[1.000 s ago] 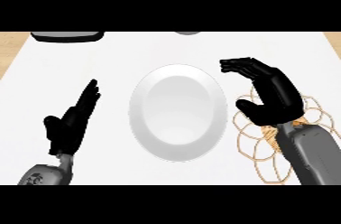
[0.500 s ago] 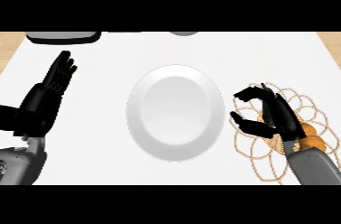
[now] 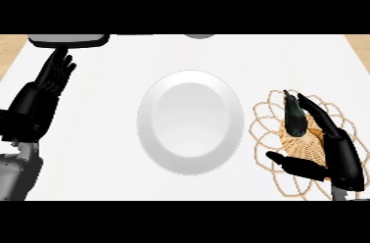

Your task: Pick the croissant from the placemat and place it in the plate

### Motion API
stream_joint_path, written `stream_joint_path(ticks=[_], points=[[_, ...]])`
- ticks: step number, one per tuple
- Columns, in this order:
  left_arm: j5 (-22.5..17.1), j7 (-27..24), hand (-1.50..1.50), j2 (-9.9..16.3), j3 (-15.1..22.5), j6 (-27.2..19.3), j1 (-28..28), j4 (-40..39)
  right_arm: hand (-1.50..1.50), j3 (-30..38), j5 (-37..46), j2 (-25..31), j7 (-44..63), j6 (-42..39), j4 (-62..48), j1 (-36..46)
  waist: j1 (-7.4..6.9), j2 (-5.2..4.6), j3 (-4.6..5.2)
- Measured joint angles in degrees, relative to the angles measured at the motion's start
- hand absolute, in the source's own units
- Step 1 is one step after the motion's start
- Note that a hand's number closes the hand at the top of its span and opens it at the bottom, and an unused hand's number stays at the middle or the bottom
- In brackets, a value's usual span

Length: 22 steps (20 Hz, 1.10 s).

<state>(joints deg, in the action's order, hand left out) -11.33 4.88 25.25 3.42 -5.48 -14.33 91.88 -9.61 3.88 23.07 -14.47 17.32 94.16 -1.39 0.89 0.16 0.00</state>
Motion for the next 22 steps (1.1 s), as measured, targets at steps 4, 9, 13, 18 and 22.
stream_joint_path(ticks=[4, 9, 13, 18, 22], points=[[0.3, 0.1, 0.00, -0.4, -0.3, 0.3, -0.1, -0.2, -1.50, 1.4, 4.7, 6.6, 10.3, -0.9, 6.3, -0.3, 0.06, 0.06, 0.13], [0.3, 0.1, 0.00, -0.4, -0.5, 0.6, 0.1, 0.1, -1.50, 2.4, 9.1, 17.6, 25.7, -7.9, 9.9, -1.3, -0.10, 0.13, 0.30], [0.6, 0.2, 0.00, -0.6, -0.3, 0.8, 0.2, 0.4, -1.50, 1.4, 9.4, 24.9, 38.4, -16.9, 13.2, -0.6, -0.55, 0.03, 0.33], [0.7, -0.4, 0.00, -0.9, -0.5, 1.5, -0.5, -0.7, -1.50, -0.4, 4.8, 29.6, 52.6, -28.4, 16.8, 1.7, -0.92, -0.15, 0.25], [1.5, 0.5, 0.00, -1.7, -0.6, 1.5, -0.6, 0.2, -1.50, -2.7, 4.4, 28.5, 60.4, -33.4, 17.8, 4.0, -1.09, -0.16, 0.12]])
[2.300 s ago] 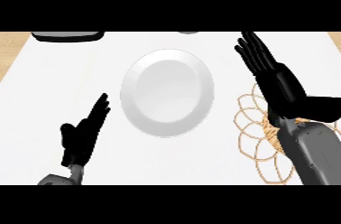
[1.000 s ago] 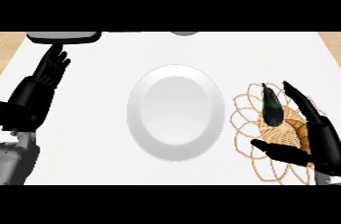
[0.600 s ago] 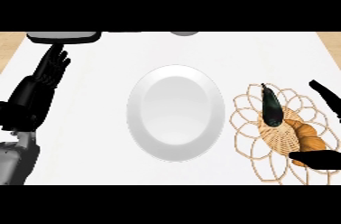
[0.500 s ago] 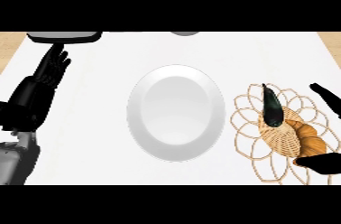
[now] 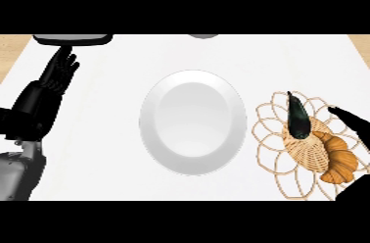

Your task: Pick the croissant from the placemat and place it in the plate

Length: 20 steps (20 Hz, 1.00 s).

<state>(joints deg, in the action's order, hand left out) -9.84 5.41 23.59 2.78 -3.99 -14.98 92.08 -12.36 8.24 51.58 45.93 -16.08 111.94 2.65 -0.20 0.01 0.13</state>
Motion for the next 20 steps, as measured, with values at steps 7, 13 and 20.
stream_joint_path(ticks=[7, 13, 20], points=[[0.4, 0.5, 0.00, -0.8, -1.9, 2.0, 0.7, 0.8, -1.50, -1.5, 5.7, -5.0, 5.2, -4.9, -4.7, 4.6, -0.05, -0.02, -0.10], [1.6, 0.2, 0.00, -1.8, -3.2, 2.8, -0.2, -0.4, -1.50, -0.3, 9.8, -6.6, 3.6, -7.5, -10.2, 3.7, 0.18, -0.02, -0.12], [3.5, 1.0, 0.00, -3.8, -4.0, 3.5, -0.8, -0.5, -1.50, 1.7, 15.4, -10.4, -1.6, -8.8, -16.3, 1.9, 0.23, -0.01, -0.13]])
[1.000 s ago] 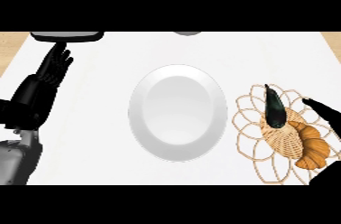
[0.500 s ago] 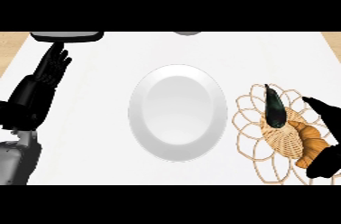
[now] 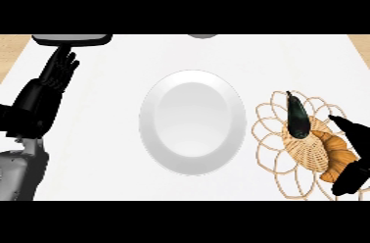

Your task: Pick the croissant from the placemat and place it in the plate

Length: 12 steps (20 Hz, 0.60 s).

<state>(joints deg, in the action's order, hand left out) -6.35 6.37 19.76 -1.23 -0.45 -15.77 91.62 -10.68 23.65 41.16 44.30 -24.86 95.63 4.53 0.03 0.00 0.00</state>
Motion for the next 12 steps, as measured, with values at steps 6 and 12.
stream_joint_path(ticks=[6, 12], points=[[0.1, -0.2, 0.00, -0.3, -2.2, 2.2, 0.2, 0.0, -1.50, 1.0, 4.2, -3.3, -5.0, -1.0, -5.5, -0.7, -0.02, -0.01, 0.00], [1.2, 1.2, 0.00, -1.6, -2.5, 2.7, -0.3, 0.8, -1.50, 1.5, 9.7, -6.1, -7.2, -1.2, -10.9, 0.4, -0.08, 0.00, 0.00]])
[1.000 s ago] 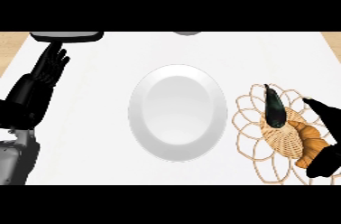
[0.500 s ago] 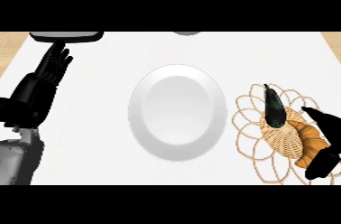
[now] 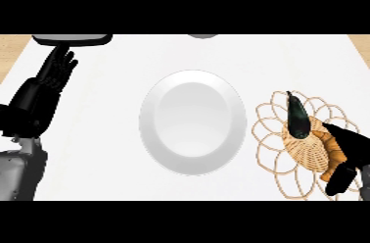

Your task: Pick the croissant from the placemat and place it in the plate

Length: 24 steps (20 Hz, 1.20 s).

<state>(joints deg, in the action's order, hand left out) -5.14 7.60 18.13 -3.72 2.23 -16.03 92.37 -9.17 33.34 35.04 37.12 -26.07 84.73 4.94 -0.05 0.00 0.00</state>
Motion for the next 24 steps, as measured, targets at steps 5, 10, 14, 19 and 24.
stream_joint_path(ticks=[5, 10, 14, 19, 24], points=[[0.8, -0.8, 0.00, -0.6, 0.1, 0.4, 1.3, 0.8, 1.50, 1.3, 4.4, -0.2, -6.9, 6.0, -3.7, 2.0, -0.10, 0.15, 0.26], [0.9, 0.1, 0.00, 0.2, -1.5, -0.1, 2.9, 1.3, 1.50, 2.5, 8.6, -5.9, 4.3, 14.1, 2.4, -3.7, 2.84, 1.39, 1.02], [1.2, 0.4, 0.00, 1.0, -3.4, -1.3, 4.4, 1.0, 1.50, 5.3, 10.7, -11.0, 14.6, 20.5, 5.4, -10.7, 7.84, 2.90, 1.47], [1.5, 0.5, 0.00, 1.8, -4.9, -2.0, 5.8, 1.1, 1.50, 4.0, 18.3, -16.4, 22.2, 27.2, 11.6, -18.6, 9.87, 3.27, 1.50], [1.3, 0.5, 0.00, 1.9, -5.2, -2.0, 6.6, 1.6, 1.50, 0.2, 28.0, -21.7, 24.7, 30.3, 20.3, -25.3, 9.76, 3.07, 1.22]])
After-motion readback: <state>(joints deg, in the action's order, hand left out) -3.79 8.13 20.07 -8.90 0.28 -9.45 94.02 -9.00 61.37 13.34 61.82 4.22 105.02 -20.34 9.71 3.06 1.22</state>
